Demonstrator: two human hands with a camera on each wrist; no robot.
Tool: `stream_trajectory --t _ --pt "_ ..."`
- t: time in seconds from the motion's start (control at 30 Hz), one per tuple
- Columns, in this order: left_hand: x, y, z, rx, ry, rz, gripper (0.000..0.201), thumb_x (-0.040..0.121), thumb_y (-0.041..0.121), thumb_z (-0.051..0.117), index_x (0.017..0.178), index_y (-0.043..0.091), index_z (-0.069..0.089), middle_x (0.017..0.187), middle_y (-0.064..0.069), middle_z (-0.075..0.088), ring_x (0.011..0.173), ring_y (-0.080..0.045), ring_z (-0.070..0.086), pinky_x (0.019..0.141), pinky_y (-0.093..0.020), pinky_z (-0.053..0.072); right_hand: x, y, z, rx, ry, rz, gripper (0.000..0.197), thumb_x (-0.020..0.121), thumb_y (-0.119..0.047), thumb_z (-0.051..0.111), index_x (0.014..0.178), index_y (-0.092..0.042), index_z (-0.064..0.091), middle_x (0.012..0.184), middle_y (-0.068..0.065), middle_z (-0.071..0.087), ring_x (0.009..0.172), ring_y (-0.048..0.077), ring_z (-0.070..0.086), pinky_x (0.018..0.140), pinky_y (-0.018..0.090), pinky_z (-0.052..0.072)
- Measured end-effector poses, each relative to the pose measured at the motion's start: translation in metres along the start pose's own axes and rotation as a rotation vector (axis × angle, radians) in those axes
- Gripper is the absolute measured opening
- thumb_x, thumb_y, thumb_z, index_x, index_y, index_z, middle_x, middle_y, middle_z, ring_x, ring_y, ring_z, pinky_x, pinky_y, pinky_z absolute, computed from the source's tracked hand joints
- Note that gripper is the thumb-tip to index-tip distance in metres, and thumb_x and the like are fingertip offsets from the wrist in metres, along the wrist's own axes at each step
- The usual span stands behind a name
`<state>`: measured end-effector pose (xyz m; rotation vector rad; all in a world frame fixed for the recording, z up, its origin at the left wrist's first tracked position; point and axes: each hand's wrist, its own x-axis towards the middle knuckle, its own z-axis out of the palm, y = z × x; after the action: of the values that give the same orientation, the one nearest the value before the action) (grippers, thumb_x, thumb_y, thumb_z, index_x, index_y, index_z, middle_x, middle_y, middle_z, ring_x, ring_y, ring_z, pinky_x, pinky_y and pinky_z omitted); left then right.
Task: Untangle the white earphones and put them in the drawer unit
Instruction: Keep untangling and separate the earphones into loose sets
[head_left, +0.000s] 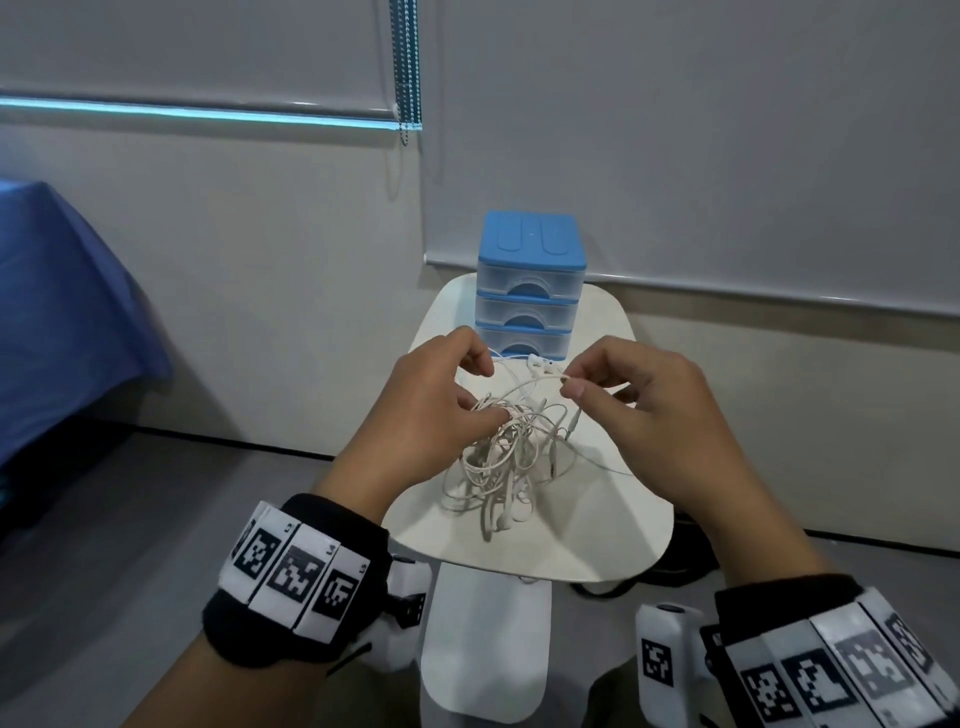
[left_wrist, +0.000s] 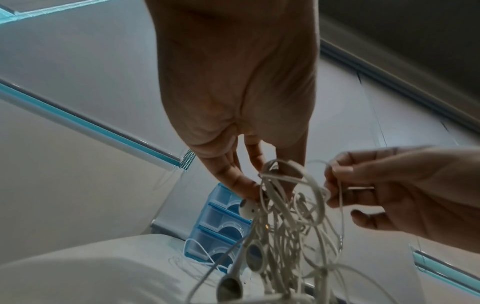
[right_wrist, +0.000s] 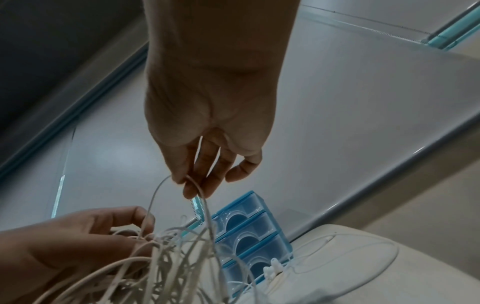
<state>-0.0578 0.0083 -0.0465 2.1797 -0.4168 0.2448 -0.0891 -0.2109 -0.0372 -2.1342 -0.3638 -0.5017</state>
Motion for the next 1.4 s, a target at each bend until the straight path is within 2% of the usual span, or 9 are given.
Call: stream_trajectory --t 0.13,0.27,0.5,0.63,0.8,0.9,1.03,1.3,1.4 --pt "-0.001 0.0 0.007 0.069 -0.02 -0.009 0.032 0.079 0.022 0.087 0.086 0.019 0.056 0.08 0.008 0.061 0.068 -0.012 0.061 0.052 -0.016 0.043 -0.001 0.0 -0.001 -0.067 -0.016 0.007 0.017 0.096 -0.017 0.068 0.083 -0.027 0.064 0.064 -0.004 0.062 0.062 0.01 0.054 0.061 0.024 0.043" --pt "0.0 0.002 0.011 0.075 -0.075 -0.003 0.032 0.08 0.028 0.088 0.077 0.017 0.059 0.074 0.005 0.066 0.068 -0.012 0.063 0.055 -0.014 0.042 -0.004 0.014 -0.012 -0.177 -0.137 0.156 0.019 0.095 -0.013 0.065 0.079 -0.024 0.065 0.055 -0.008 0.058 0.047 0.009 0.05 0.048 0.02 0.042" --pt "0.005 0.013 0.019 0.064 -0.091 -0.037 0.032 0.078 0.035 0.088 0.071 0.015 0.065 0.058 0.009 0.063 0.054 -0.003 0.052 0.057 -0.018 0.042 -0.002 0.019 -0.01 -0.05 -0.225 0.184 0.006 0.093 -0.024 0.074 0.088 -0.025 0.07 0.057 -0.007 0.054 0.057 0.011 0.048 0.062 0.032 0.043" --pt "0.002 0.016 0.015 -0.014 -0.193 -0.07 0.03 0.08 0.039 0.087 0.074 0.014 0.072 0.066 0.006 0.072 0.057 -0.002 0.058 0.061 -0.019 0.045 0.0 0.012 -0.014 0.02 -0.313 0.168 0.014 0.091 -0.028 0.077 0.08 -0.021 0.071 0.057 -0.002 0.048 0.058 0.015 0.042 0.062 0.033 0.038" --pt "-0.001 0.009 0.006 -0.153 -0.262 -0.08 0.015 0.092 0.027 0.077 0.085 0.014 0.076 0.085 0.002 0.077 0.088 -0.019 0.074 0.089 -0.038 0.058 0.001 0.017 -0.012 -0.108 -0.335 0.248 0.016 0.089 -0.02 0.075 0.074 -0.023 0.072 0.051 -0.007 0.048 0.057 0.021 0.052 0.065 0.043 0.053" --pt "-0.002 0.003 0.004 -0.08 -0.34 0.003 0.006 0.09 0.012 0.076 0.09 0.018 0.076 0.092 0.008 0.077 0.09 -0.006 0.072 0.088 -0.029 0.058 -0.001 0.019 -0.01 -0.188 -0.375 0.304 0.017 0.087 -0.019 0.076 0.07 -0.023 0.074 0.05 -0.005 0.058 0.065 0.029 0.067 0.06 0.029 0.049" --pt "-0.002 0.0 0.008 0.007 -0.373 0.038 0.008 0.089 0.013 0.076 0.089 0.02 0.075 0.091 0.013 0.075 0.087 -0.001 0.07 0.082 -0.026 0.058 -0.004 0.018 -0.009 -0.2 -0.385 0.321 0.016 0.086 -0.02 0.077 0.07 -0.022 0.077 0.054 -0.003 0.063 0.056 0.011 0.065 0.059 0.023 0.044" --pt "0.006 0.002 0.012 0.133 -0.323 0.006 0.024 0.091 0.003 0.065 0.082 0.025 0.071 0.087 0.011 0.072 0.077 -0.007 0.068 0.067 -0.014 0.049 0.001 0.021 -0.013 -0.15 -0.368 0.348 0.019 0.088 -0.015 0.075 0.07 -0.023 0.077 0.058 0.0 0.065 0.055 0.011 0.064 0.063 0.028 0.048" --pt "0.006 0.004 0.016 0.124 -0.337 -0.031 0.034 0.091 -0.002 0.057 0.082 0.027 0.071 0.084 0.009 0.073 0.076 -0.008 0.07 0.072 -0.02 0.054 0.003 0.023 -0.012 -0.135 -0.378 0.367 0.02 0.088 -0.014 0.075 0.07 -0.024 0.077 0.061 0.003 0.067 0.056 0.013 0.064 0.068 0.033 0.051"
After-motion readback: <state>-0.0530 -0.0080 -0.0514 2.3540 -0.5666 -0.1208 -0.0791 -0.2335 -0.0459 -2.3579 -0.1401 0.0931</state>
